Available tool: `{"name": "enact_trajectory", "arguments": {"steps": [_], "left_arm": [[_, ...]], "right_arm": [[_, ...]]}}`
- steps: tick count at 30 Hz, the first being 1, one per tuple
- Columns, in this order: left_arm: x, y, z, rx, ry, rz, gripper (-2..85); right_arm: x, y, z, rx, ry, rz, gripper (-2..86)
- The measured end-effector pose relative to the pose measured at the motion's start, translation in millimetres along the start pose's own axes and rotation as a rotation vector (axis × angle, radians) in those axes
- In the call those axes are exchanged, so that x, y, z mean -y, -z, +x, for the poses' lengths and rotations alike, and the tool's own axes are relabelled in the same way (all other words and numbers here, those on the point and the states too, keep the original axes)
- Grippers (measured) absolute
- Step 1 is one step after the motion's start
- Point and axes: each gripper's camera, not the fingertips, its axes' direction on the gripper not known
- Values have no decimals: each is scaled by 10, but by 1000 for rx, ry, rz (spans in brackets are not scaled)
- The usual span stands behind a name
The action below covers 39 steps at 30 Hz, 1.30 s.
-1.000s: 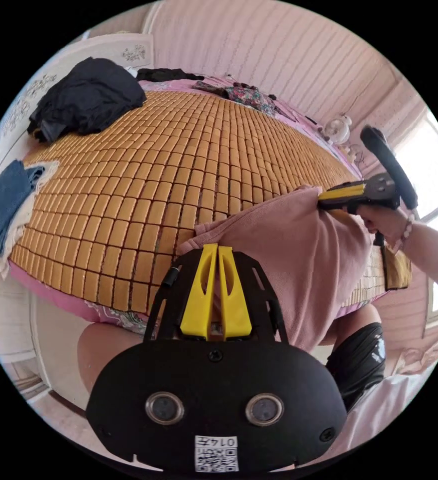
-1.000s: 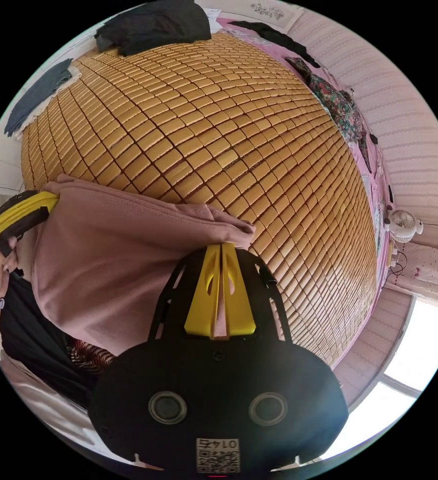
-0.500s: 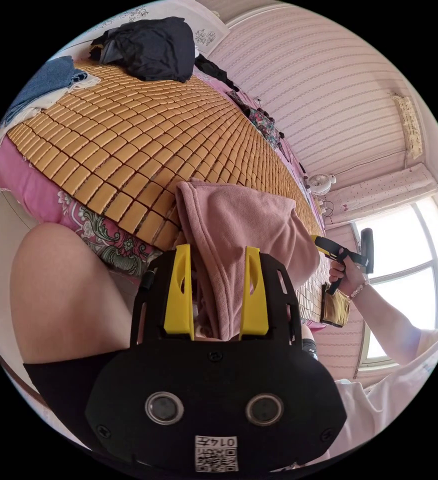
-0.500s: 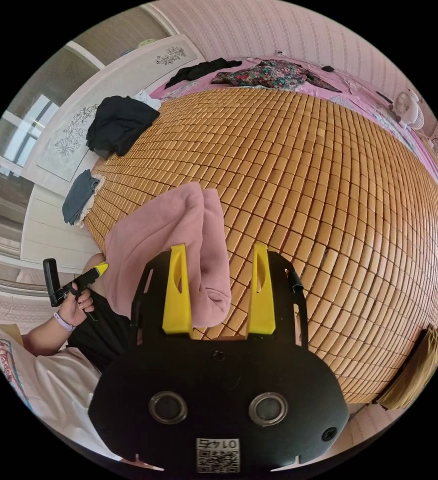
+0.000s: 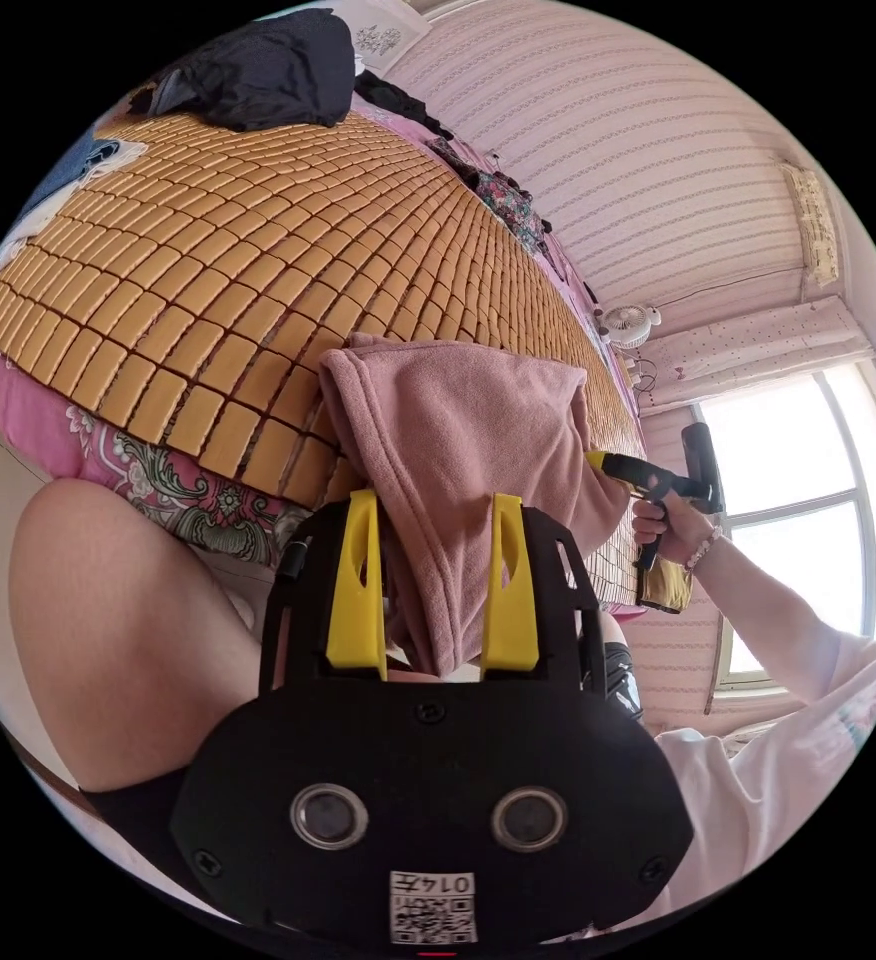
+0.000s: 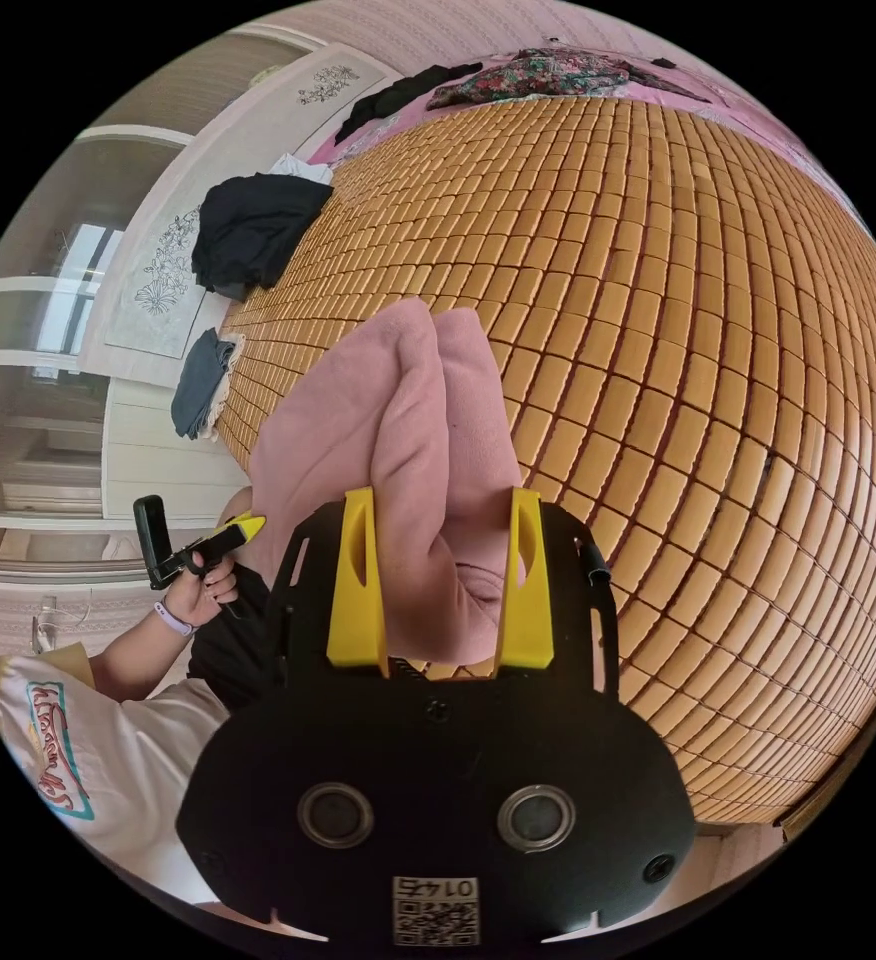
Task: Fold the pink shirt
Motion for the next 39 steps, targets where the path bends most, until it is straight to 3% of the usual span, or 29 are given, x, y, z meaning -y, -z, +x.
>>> {"name": "enact_trajectory", "arguments": {"steps": [8, 22, 29, 34, 39], "left_arm": [[3, -423, -29, 34, -13, -109, 88], [-545, -653, 1119, -49, -390, -114, 51], [-659, -1390, 2369, -192, -670, -180, 51], [-704, -2599, 3644, -345, -869, -297, 52], [-1086, -4041, 5455, -452, -1096, -361, 64]], "right_arm": [[-336, 449, 146, 75, 16, -28, 122], [-2269, 1909, 502, 317, -35, 366, 76], [-3488, 3184, 871, 277, -76, 604, 76], [-4736, 4571, 1350, 67, -226, 751, 78], [-5594, 6084, 1662, -186, -377, 734, 80]]}}
